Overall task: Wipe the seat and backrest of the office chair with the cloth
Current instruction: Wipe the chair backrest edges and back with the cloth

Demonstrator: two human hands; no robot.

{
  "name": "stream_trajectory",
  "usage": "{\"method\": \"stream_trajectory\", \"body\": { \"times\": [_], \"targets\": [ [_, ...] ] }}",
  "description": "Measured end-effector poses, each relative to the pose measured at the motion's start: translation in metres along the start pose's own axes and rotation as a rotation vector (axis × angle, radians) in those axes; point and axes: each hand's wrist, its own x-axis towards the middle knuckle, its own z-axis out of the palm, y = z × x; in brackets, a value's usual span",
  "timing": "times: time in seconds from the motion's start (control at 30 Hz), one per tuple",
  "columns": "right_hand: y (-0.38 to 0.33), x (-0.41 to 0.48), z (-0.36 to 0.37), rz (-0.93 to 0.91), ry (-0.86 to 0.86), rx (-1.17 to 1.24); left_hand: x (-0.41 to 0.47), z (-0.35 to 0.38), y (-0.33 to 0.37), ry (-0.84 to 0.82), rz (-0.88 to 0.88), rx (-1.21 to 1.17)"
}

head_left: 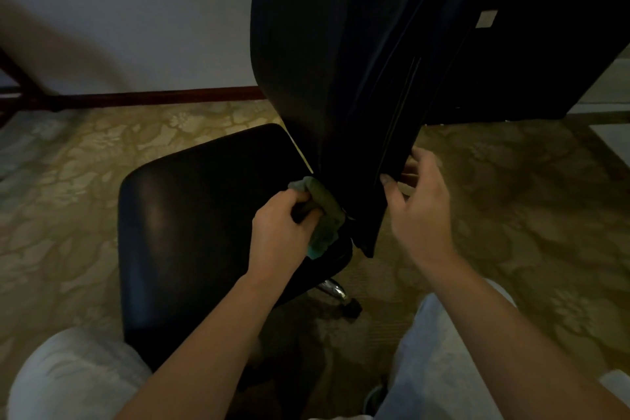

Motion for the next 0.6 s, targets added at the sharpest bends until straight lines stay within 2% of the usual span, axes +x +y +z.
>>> {"method": "stream_trajectory", "body": {
  "times": [0.17,0.43,0.6],
  "targets": [
    [-0.001,-0.004,0.004,0.031,0.010,-0.011,0.016,0.006,0.021,0.075,0.084,-0.047],
    [-0.001,-0.004,0.005,0.036,0.045,-0.025,0.017,0.028,0.016,0.110,0.046,-0.011],
    [0.001,-0.005,0.006,0.040,0.034,-0.027,0.009,0.036,0.002,0.024,0.002,0.031]
  ]
}}
